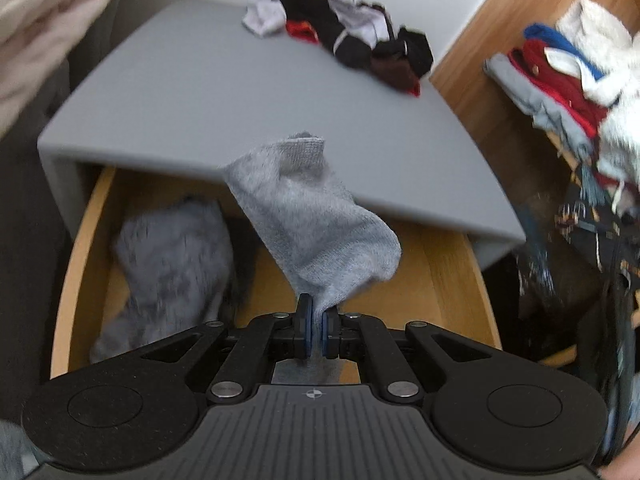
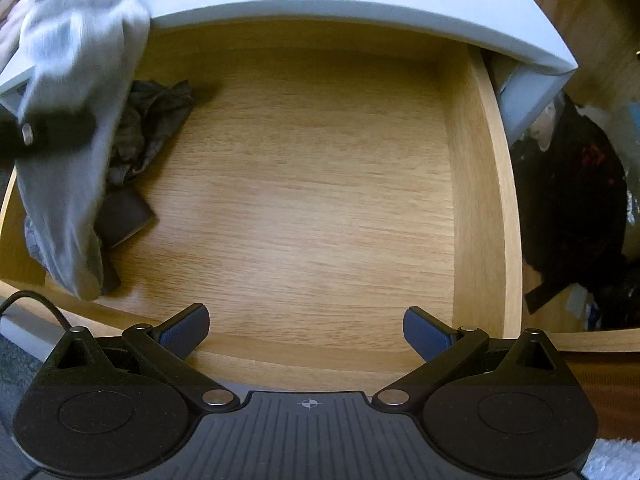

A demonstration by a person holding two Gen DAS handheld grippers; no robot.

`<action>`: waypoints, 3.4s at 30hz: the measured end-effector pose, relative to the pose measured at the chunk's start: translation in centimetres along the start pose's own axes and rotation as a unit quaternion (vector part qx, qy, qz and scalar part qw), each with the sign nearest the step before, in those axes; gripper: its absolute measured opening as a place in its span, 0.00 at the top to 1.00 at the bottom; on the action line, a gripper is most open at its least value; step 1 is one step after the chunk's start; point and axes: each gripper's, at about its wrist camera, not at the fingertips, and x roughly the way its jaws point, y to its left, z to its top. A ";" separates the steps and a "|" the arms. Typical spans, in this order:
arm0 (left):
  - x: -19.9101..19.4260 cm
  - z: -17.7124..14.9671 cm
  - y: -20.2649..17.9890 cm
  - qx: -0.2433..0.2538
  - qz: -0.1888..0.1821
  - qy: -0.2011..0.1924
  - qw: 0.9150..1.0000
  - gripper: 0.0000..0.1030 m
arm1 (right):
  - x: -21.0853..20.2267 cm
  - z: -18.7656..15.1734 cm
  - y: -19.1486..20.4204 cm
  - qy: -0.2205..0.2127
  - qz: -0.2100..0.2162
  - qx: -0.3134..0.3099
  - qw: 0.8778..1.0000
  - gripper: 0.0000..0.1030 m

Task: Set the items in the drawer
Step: 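Lift the grey sock with the left tool and carry it over the drawer, then open the left tool to drop the grey sock into the drawer, then move the left tool back toward the remaining sock pile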

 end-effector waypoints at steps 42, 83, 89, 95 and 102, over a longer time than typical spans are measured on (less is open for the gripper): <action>2.5 -1.9 0.2 0.060 0.034 0.004 0.998 0.56 | 0.2 0.0 0.8 -0.005 -0.006 -0.017 1.000 0.00; 8.0 24.8 -1.8 0.028 0.104 -0.183 0.977 0.56 | 0.7 0.1 0.5 0.006 0.002 0.013 1.000 0.00; 10.7 26.9 -0.3 0.013 0.101 -0.155 0.983 0.67 | 1.2 0.3 0.4 0.017 0.015 0.022 0.999 0.00; 12.7 27.9 0.9 -0.007 0.101 -0.132 0.986 0.68 | 2.3 0.4 0.1 0.027 0.025 0.039 0.999 0.00; 13.4 27.3 0.4 0.025 0.119 -0.114 0.986 0.93 | 3.0 0.7 0.1 0.031 0.031 0.043 0.998 0.00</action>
